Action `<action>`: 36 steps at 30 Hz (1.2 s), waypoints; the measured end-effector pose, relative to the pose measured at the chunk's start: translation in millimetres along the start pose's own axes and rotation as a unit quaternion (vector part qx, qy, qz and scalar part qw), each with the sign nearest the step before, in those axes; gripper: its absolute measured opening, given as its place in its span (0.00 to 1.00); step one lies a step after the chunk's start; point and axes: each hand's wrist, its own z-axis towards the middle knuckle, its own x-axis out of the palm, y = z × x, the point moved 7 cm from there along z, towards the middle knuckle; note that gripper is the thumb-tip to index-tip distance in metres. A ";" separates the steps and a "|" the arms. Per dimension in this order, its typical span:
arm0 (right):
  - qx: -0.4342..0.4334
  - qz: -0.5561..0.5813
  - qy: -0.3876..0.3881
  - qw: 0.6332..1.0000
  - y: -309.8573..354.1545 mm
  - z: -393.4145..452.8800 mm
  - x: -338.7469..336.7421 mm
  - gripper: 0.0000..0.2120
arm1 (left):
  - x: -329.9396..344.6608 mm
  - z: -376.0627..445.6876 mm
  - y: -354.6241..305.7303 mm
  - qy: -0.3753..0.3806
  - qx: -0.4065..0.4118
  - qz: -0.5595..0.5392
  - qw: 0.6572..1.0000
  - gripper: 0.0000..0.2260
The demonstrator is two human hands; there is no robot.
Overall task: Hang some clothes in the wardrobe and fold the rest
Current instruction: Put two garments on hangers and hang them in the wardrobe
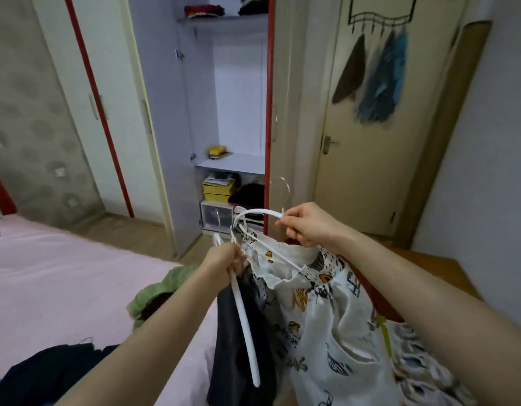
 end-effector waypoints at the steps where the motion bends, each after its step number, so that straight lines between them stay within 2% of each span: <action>1: 0.000 -0.009 0.002 1.000 -2.3 7.0 -7.7 0.11 | 6.7 8.9 2.4 -0.016 -0.005 -0.001 1.000 0.08; 3: 0.006 -0.027 0.010 1.000 -14.9 20.2 -24.5 0.10 | 29.9 29.2 11.7 -0.028 -0.022 -0.010 0.999 0.07; 7: 0.026 -0.028 0.017 0.999 -51.9 56.5 -56.3 0.10 | 91.6 62.7 17.9 0.012 -0.045 -0.020 0.999 0.07; 14: 0.058 -0.025 -0.011 0.998 -107.6 145.7 -111.5 0.10 | 150.9 144.8 -7.2 0.049 -0.029 -0.012 0.998 0.14; 19: 0.093 -0.022 -0.014 0.995 -136.0 232.8 -139.6 0.11 | 173.3 240.2 -34.1 0.065 -0.059 -0.039 0.995 0.15; 25: 0.104 -0.030 -0.018 0.994 -129.1 356.5 -166.5 0.11 | 200.4 346.0 -97.2 0.069 -0.069 -0.021 0.995 0.15; 31: 0.080 -0.014 -0.011 0.997 -119.1 479.3 -175.9 0.11 | 189.9 441.8 -155.7 0.024 -0.040 -0.009 0.999 0.13; 36: 0.050 -0.016 0.032 0.998 -113.5 605.2 -166.5 0.09 | 182.4 529.0 -210.2 -0.010 -0.013 -0.029 0.999 0.14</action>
